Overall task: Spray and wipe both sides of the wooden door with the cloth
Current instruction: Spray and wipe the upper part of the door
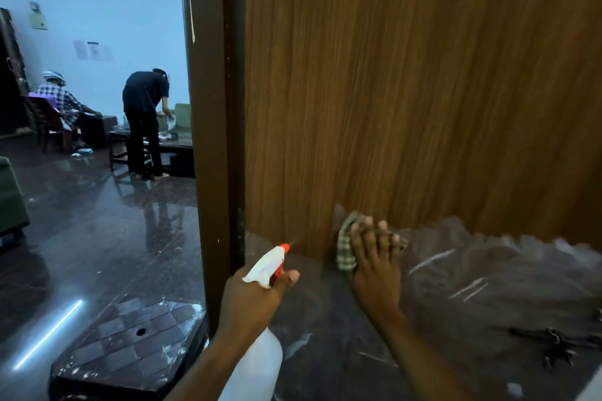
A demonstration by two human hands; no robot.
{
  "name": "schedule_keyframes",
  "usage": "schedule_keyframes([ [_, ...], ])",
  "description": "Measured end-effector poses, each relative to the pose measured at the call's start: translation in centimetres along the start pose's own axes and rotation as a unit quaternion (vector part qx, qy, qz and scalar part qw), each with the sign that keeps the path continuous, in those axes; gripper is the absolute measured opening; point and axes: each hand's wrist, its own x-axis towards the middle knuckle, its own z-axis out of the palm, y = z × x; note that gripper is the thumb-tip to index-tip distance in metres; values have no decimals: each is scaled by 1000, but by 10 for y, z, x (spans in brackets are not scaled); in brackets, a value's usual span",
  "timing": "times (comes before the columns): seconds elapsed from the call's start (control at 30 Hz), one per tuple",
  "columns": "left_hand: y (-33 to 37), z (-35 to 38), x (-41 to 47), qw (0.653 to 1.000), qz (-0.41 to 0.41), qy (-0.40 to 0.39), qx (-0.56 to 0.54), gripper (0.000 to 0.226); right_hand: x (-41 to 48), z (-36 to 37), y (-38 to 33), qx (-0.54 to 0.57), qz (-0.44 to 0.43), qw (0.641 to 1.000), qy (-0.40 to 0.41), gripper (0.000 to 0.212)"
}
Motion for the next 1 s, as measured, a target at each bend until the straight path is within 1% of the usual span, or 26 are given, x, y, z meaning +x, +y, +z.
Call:
schedule_keyframes([
  [0.07,-2,9,-2,999,-34,11,-4,40,25,-17,-2,18,117,993,18,70],
  [0.1,0,12,-3,999,-38,9,-8,36,38,-23,-8,28,152,988,31,71],
  [0.13,2,14,-2,999,-32,1,-9,29,47,-25,-15,35,157,986,38,73],
  [0.17,6,15,-2,1000,-21,-9,-8,23,52,-23,-24,38,131,990,40,75],
  [0.2,8,15,0,1000,-9,-18,-8,22,54,-19,-32,34,74,996,40,76],
  [0.27,9,16,4,999,0,-28,-18,22,43,-5,-44,14,-97,995,22,78],
  [0.3,9,16,4,999,-9,-33,-26,27,31,3,-45,0,-176,984,-1,76],
  [0.33,8,16,5,999,-23,-37,-33,35,17,11,-42,-14,-230,973,-21,74],
  [0.37,6,15,7,998,-36,-38,-37,41,3,16,-36,-22,-252,967,-32,73],
  [0.43,3,10,10,997,-46,-36,-48,54,-18,20,-20,-22,-226,973,-32,73],
  [0.5,-2,2,14,997,-46,-23,-62,67,-15,16,-19,-9,-158,987,-9,72],
  [0.57,-6,-6,18,997,-41,-14,-64,72,15,8,-48,13,-75,997,17,69],
  [0.6,-8,-9,20,998,-36,-9,-58,71,33,3,-71,33,-58,998,20,67],
  [0.63,-9,-12,21,998,-29,-5,-51,68,49,-1,-95,49,-71,996,10,66],
  [0.73,-10,-22,24,999,-17,4,-34,56,69,4,-148,35,-201,979,-6,69],
  [0.8,-12,-24,27,1000,-10,2,-24,54,57,14,-154,23,-258,966,-20,73],
  [0.87,-14,-22,29,1000,-2,5,-21,49,34,23,-138,-17,-305,952,-32,63],
  [0.9,-15,-19,30,1000,-2,8,-29,51,20,27,-125,-29,-313,949,-31,59],
  [0.93,-16,-14,29,999,0,4,-38,56,7,31,-108,-26,-303,952,-29,58],
  [0.97,-16,-8,28,999,0,-7,-45,61,-4,32,-88,-8,-268,963,-25,62],
  [1.0,-16,-2,27,999,3,-19,-51,60,-13,30,-67,9,-209,978,-19,68],
])
